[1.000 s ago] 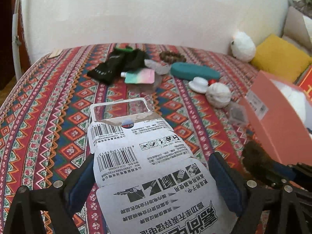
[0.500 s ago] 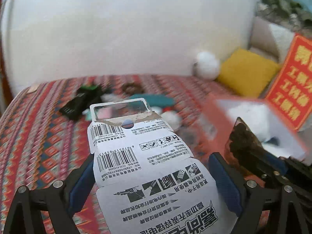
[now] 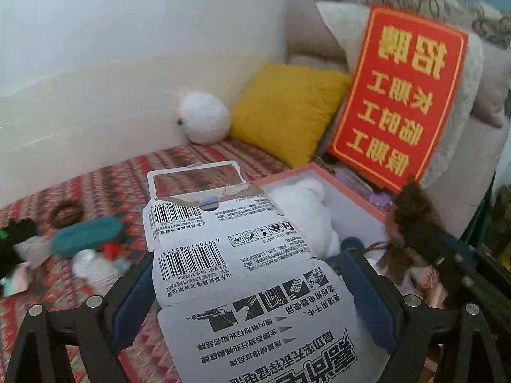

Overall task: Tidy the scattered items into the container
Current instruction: 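Carry the brown tuft and paper tag into the pink box, open both tools, then grasp the white twine ball with the right tool while the left tool grasps the pink-green pouch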

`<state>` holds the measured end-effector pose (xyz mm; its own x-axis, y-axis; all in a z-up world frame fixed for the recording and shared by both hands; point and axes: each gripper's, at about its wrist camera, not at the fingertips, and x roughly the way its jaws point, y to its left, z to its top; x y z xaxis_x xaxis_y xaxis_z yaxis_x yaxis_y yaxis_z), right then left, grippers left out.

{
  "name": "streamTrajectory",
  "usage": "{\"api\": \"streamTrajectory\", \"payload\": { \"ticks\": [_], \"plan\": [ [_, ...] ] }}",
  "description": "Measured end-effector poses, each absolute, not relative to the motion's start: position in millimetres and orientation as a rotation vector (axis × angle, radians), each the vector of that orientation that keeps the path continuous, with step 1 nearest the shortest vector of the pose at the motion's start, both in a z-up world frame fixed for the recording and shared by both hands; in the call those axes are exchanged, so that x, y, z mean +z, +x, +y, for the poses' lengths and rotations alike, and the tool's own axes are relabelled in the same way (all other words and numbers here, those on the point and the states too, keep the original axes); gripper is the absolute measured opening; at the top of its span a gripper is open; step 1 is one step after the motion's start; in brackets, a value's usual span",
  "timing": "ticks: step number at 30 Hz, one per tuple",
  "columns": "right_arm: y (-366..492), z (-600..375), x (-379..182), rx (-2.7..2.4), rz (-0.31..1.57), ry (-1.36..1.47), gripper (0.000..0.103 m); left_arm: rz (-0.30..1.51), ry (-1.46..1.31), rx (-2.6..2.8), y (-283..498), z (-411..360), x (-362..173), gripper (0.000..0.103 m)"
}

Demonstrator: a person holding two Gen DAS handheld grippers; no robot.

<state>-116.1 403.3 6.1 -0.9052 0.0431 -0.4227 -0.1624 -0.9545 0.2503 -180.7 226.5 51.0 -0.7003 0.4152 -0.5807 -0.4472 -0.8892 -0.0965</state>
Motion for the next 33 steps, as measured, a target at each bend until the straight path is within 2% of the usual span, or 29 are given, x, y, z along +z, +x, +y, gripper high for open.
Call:
{"api": "streamTrajectory", "payload": {
  "ticks": [2, 3, 4, 8, 14, 25, 33],
  "plan": [
    [-137.9, 415.6, -13.5, 2.878, 0.479, -0.742, 0.056, 0.069, -0.897, 2.515, -195.0, 238.7, 45.9, 0.095],
    [-142.8, 420.0, -21.5, 2.852, 0.513, -0.766, 0.077, 0.059, -0.918, 2.507, -200.2, 241.5, 43.4, 0.096],
    [-146.7, 424.1, -29.2, 2.828, 0.548, -0.786, 0.083, 0.051, -0.924, 2.503, -202.6, 241.8, 41.9, 0.096],
    [-148.4, 427.4, -39.6, 2.823, 0.603, -0.833, 0.083, 0.094, -0.893, 2.561, -201.8, 237.5, 39.5, 0.097],
    [-140.2, 418.7, -28.3, 2.84, 0.537, -0.763, 0.083, 0.079, -0.873, 2.604, -200.6, 223.4, 40.4, 0.099],
    [-122.6, 390.2, -8.8, 2.797, 0.364, -0.739, 0.085, 0.179, -0.81, 2.669, -156.8, 207.3, 36.4, 0.099],
    [-99.0, 358.3, 11.8, 2.798, 0.252, -0.701, 0.087, 0.133, -0.815, 2.692, -133.3, 175.8, 40.1, 0.099]
  ]
}}
